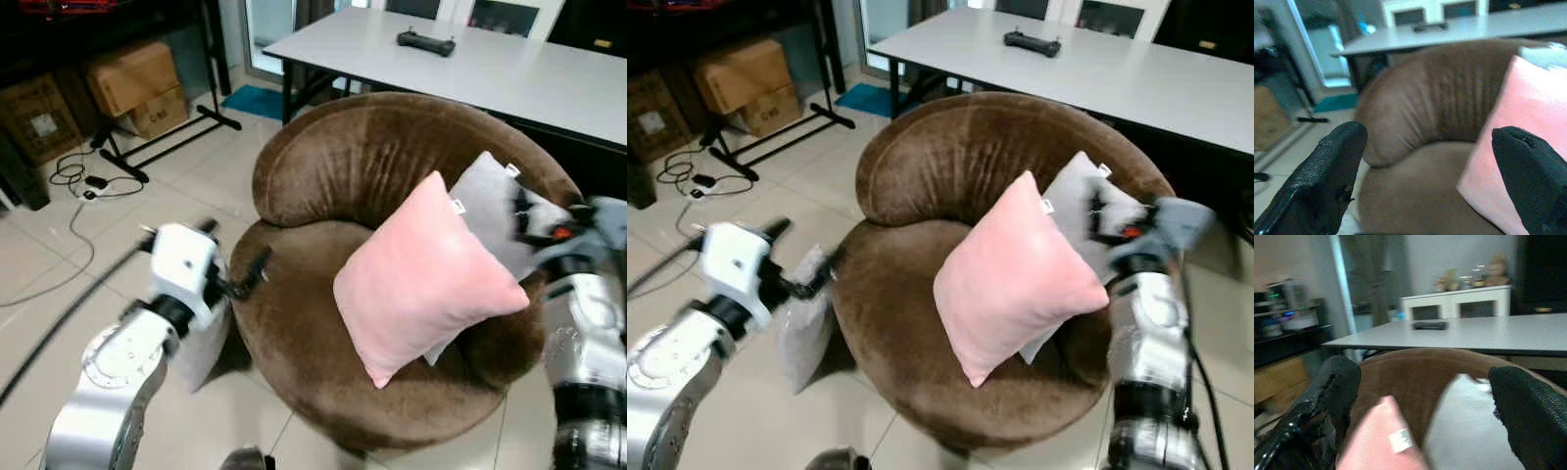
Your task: Move the pillow to the sofa from floor
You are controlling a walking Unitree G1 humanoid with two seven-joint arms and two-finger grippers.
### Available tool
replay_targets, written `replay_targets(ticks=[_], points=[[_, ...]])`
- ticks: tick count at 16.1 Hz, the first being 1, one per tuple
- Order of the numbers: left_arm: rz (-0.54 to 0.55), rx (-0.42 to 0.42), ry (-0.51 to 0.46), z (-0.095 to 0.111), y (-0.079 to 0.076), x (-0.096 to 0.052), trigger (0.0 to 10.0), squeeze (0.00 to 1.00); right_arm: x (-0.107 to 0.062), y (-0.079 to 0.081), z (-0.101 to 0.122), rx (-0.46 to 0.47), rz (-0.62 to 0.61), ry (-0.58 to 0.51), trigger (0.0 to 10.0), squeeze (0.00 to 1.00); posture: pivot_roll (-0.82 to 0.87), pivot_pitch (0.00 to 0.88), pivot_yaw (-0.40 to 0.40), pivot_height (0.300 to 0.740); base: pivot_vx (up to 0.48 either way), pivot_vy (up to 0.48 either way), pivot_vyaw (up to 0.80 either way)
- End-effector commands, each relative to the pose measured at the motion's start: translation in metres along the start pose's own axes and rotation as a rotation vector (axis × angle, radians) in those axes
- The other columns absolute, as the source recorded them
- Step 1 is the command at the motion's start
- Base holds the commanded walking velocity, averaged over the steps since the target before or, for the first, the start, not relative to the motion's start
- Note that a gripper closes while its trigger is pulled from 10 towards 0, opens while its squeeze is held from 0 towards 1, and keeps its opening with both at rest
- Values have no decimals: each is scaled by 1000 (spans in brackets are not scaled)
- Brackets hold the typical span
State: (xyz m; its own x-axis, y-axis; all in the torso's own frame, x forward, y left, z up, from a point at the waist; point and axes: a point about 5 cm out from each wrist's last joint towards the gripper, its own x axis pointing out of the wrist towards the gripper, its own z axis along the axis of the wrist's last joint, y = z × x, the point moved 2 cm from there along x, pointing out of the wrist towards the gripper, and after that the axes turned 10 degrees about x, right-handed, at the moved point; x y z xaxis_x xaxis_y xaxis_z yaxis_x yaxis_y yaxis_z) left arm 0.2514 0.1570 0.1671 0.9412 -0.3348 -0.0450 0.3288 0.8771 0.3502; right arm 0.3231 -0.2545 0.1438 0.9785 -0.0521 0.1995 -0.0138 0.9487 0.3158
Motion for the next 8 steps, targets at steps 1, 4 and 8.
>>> replay_targets(ticks=[1,4,8], points=[[41,30,1,2,3,-4,10000,0,-3,13,6,-15,34,5,10000,0,116,0,-3,740,0,0,0],[101,62,28,-5,2,-9,10000,0,-28,35,1,-4,-33,74,10000,0,115,0,-24,740,0,180,0],[197,80,80,-14,11,-5,10000,0,-39,77,-7,-5,19,128,10000,0,107,0,-32,740,0,318,0]])
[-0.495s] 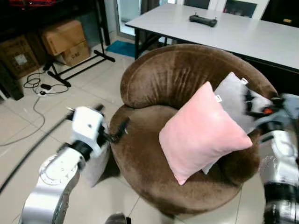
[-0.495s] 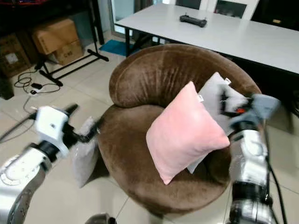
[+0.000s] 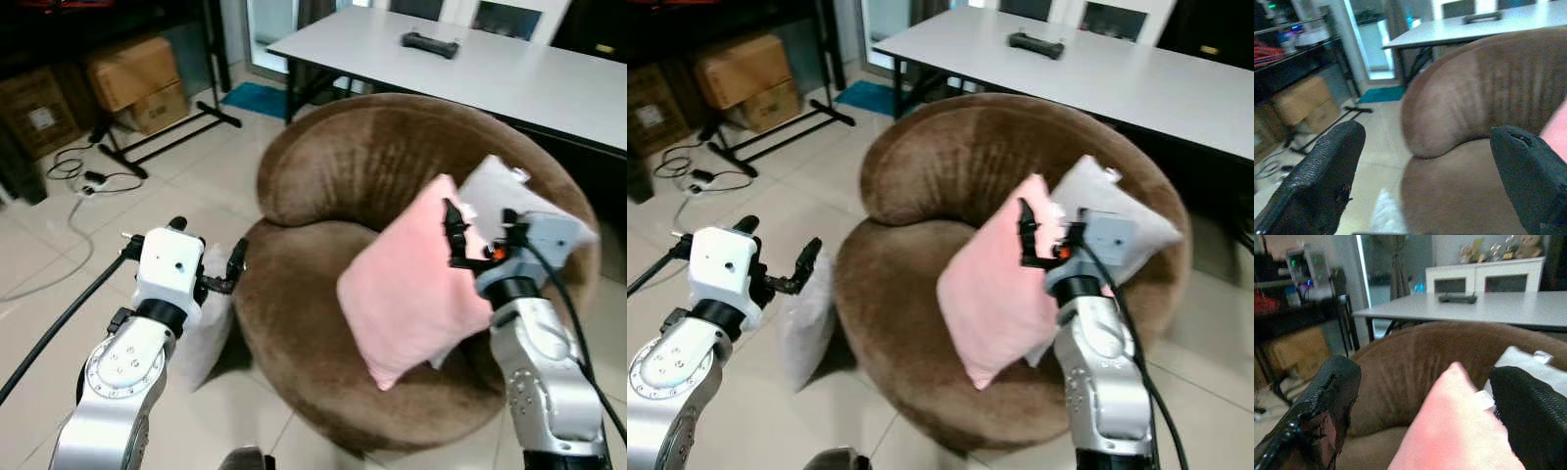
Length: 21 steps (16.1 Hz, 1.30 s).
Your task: Move the pillow to the sofa from floor
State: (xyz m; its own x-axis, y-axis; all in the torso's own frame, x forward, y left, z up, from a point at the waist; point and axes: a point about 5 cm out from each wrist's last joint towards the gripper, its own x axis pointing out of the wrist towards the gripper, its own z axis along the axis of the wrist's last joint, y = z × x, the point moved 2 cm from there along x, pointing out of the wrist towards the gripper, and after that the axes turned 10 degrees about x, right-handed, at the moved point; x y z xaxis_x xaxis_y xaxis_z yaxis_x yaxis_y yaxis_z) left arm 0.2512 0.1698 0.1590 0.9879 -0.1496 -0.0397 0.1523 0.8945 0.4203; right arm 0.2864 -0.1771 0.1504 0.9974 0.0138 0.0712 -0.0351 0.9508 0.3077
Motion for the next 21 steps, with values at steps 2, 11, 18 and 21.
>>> replay_targets(ticks=[2,11,18,21], points=[[40,28,11,-2,5,3,10000,0,-4,15,-4,-41,40,60,10000,0,111,0,-34,740,0,352,0],[39,33,2,-1,4,8,10000,0,-4,20,-13,4,53,134,10000,0,111,0,-29,740,0,351,0],[41,31,2,-1,3,9,10000,0,-5,23,-21,7,80,186,10000,0,114,0,-34,740,0,347,0],[44,24,2,-1,3,9,10000,0,-4,21,-18,-14,78,178,10000,0,110,0,-36,740,0,349,0]])
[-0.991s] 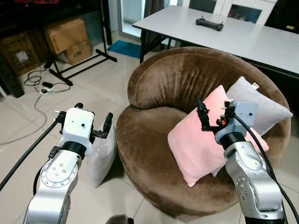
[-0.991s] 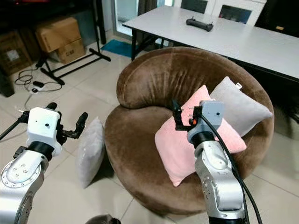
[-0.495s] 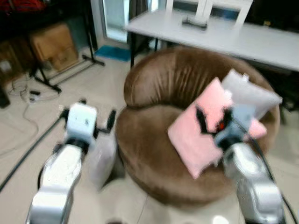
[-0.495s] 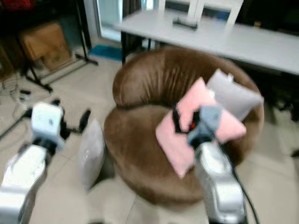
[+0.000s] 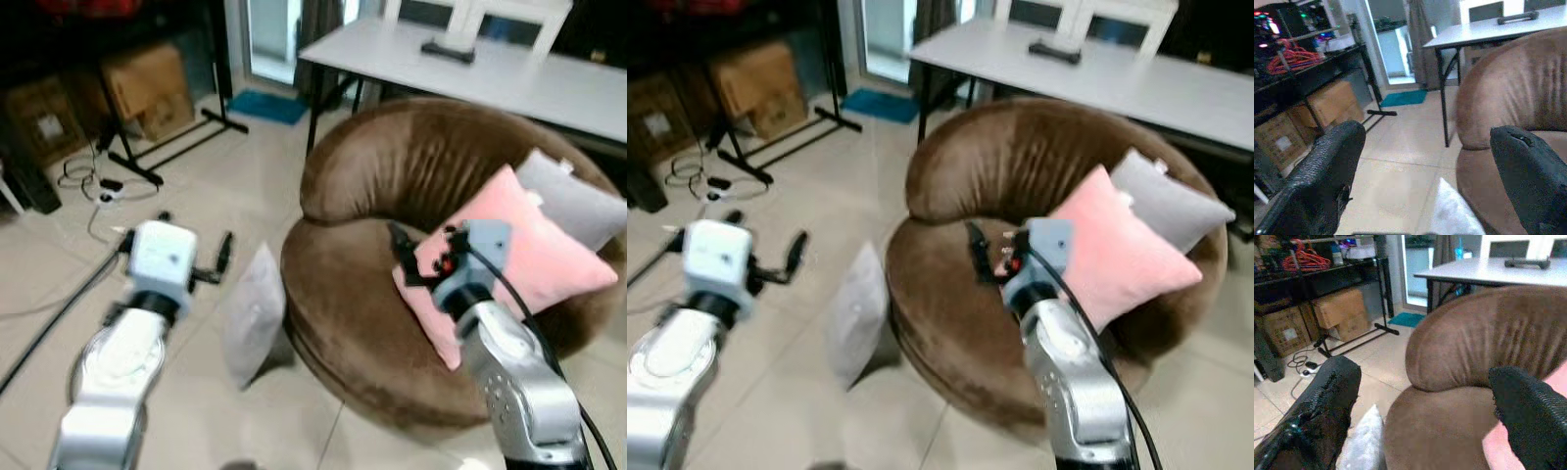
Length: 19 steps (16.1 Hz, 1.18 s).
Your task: Move the pillow to the sofa from floor
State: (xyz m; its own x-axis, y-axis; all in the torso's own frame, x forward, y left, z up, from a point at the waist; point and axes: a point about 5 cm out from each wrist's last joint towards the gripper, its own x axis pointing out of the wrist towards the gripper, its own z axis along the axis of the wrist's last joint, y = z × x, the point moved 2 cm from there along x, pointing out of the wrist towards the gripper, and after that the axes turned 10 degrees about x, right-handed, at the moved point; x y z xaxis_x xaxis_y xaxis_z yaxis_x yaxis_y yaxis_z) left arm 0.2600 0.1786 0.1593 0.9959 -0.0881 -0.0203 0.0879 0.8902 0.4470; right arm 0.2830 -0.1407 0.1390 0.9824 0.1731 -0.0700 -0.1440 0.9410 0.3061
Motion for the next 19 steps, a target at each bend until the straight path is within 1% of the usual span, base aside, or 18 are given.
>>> replay_targets(ticks=[1,3,4,6,9,15,19], points=[[-10,-22,-11,3,-6,2,10000,0,-1,-10,4,-16,-35,-5,10000,0,110,0,-39,740,0,307,0],[16,-60,-22,6,-5,3,10000,0,1,-8,4,-68,-17,3,10000,0,110,0,-44,740,0,0,0],[15,-55,-22,6,-5,3,10000,0,2,-8,4,-77,-12,4,10000,0,110,0,-47,740,0,0,0],[17,-51,-6,4,-5,4,10000,0,3,-6,4,-77,-5,4,10000,0,110,0,-48,740,0,0,800],[25,-65,-6,4,-4,5,10000,0,4,-6,4,-68,1,7,10000,0,111,0,-49,740,0,0,800],[28,-69,-3,3,-3,7,10000,0,5,-6,3,-61,3,12,10000,0,109,0,-48,740,262,0,0],[30,-70,-4,3,-2,7,10000,0,7,1,3,-75,54,21,10000,0,111,0,-53,740,285,0,792]])
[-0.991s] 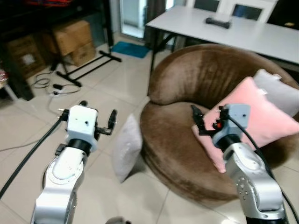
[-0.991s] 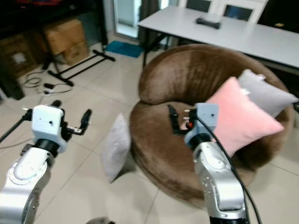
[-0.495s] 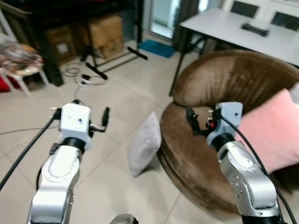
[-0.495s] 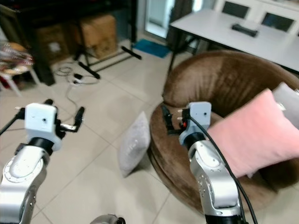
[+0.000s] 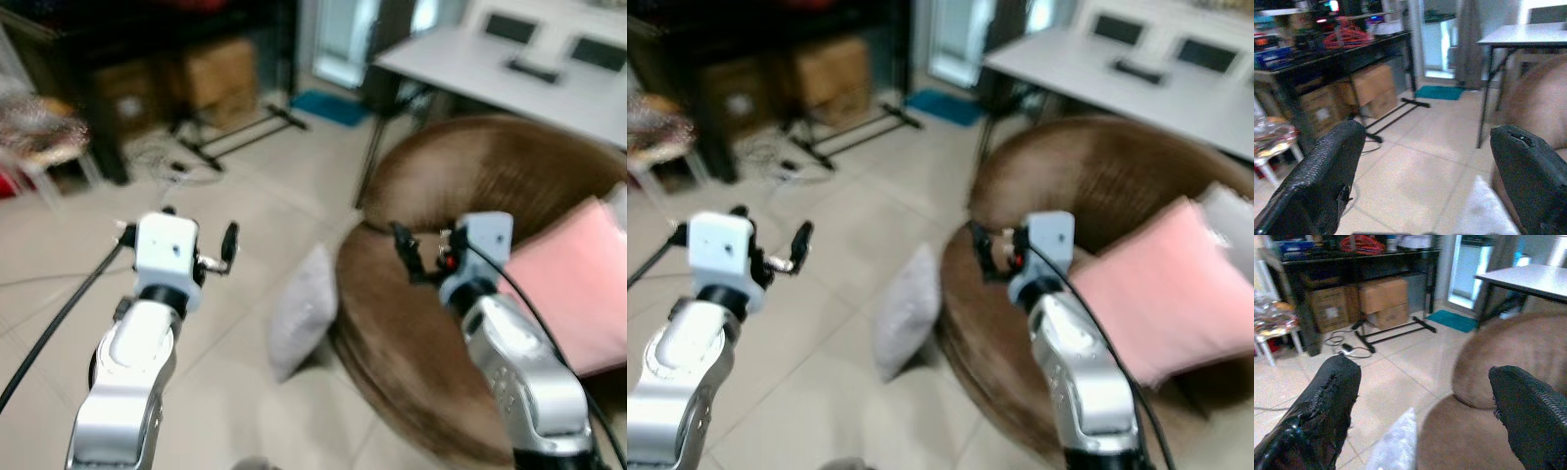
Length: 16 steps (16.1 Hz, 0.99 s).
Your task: Move the pillow to the sofa from floor
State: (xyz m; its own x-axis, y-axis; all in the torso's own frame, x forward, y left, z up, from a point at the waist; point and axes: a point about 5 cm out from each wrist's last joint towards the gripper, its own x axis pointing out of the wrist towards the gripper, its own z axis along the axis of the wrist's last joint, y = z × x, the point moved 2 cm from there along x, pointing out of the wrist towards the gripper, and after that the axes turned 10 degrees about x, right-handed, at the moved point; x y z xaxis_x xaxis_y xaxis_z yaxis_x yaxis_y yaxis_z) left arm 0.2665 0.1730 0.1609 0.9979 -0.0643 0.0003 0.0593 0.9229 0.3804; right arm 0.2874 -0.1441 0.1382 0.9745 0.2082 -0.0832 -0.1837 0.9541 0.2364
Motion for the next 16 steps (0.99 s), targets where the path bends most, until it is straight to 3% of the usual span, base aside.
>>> replay_targets(ticks=[1,6,12,16], points=[[0,5,6,0,1,0,10000,0,3,7,2,-5,31,0,10000,0,111,0,-53,740,289,0,794],[-7,6,6,0,1,0,10000,0,3,9,2,-7,41,-3,10000,0,112,0,-52,740,289,0,794],[-17,12,8,-1,-1,-1,10000,0,2,-1,2,18,-20,-18,10000,0,114,0,-50,740,286,0,0],[-27,12,7,0,-1,0,10000,0,1,-7,1,30,-57,-16,10000,0,114,0,-49,740,286,0,-800]])
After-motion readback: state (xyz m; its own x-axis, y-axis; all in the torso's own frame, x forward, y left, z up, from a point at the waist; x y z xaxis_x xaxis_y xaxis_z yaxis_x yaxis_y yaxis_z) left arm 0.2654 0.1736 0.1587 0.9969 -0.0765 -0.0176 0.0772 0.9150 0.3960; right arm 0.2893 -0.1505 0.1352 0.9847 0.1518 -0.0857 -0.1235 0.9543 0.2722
